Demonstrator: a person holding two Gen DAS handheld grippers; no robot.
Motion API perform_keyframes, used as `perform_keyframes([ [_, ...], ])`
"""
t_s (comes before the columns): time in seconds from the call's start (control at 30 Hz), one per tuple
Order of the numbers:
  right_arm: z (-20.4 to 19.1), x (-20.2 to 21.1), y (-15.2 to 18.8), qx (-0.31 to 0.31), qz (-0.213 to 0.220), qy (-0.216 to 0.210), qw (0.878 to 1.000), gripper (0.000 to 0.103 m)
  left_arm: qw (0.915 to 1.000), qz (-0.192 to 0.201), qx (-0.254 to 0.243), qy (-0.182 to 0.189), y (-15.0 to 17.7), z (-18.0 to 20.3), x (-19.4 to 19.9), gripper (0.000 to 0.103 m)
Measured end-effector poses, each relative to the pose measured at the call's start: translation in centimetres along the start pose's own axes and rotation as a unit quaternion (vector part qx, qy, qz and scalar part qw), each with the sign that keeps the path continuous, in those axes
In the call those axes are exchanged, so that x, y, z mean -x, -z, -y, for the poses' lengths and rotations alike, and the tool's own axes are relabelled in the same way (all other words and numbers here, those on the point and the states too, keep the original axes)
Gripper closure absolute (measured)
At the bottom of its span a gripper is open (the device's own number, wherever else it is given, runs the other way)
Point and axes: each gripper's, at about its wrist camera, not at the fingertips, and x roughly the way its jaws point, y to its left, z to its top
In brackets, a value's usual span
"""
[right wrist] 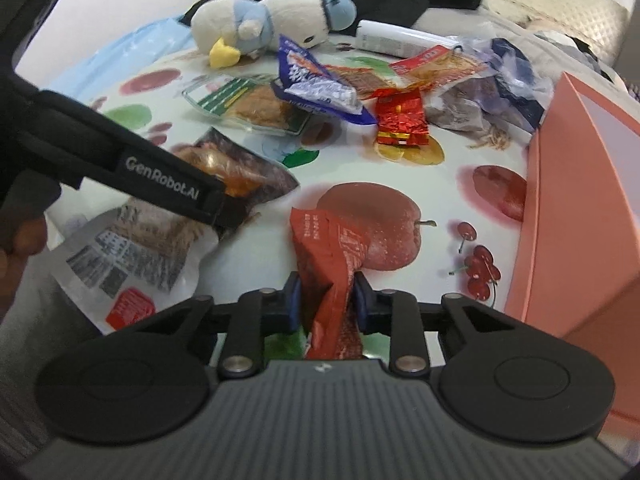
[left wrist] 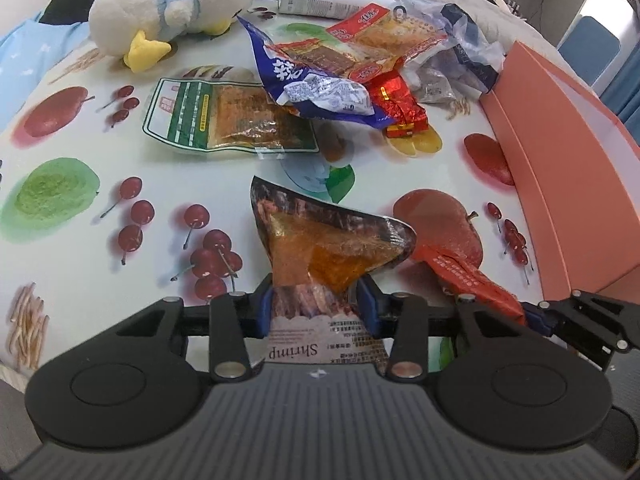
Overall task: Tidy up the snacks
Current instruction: 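Carry both bags over the pink box with both tools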
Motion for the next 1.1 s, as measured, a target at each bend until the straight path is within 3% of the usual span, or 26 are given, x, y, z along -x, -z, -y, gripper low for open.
perform_keyframes([
  [0.47,2.6,6.6,-0.7,-0.124,0.072,0.024,0.989,0.075,0.9987,0.046,-0.008,0.020,-0.9,1.9,6.6,0.057],
  [0.77,3.4,12.0,-1.3,-0.166,0.120,0.036,0.978,0.075,0.9954,0.082,-0.021,0.045,-1.1,4.6,12.5,0.057],
  [1.1,4.6,16.3,-0.4,-0.204,0.146,0.056,0.966,0.075,0.9924,0.091,-0.033,0.076,-0.3,7.3,15.3,0.057],
])
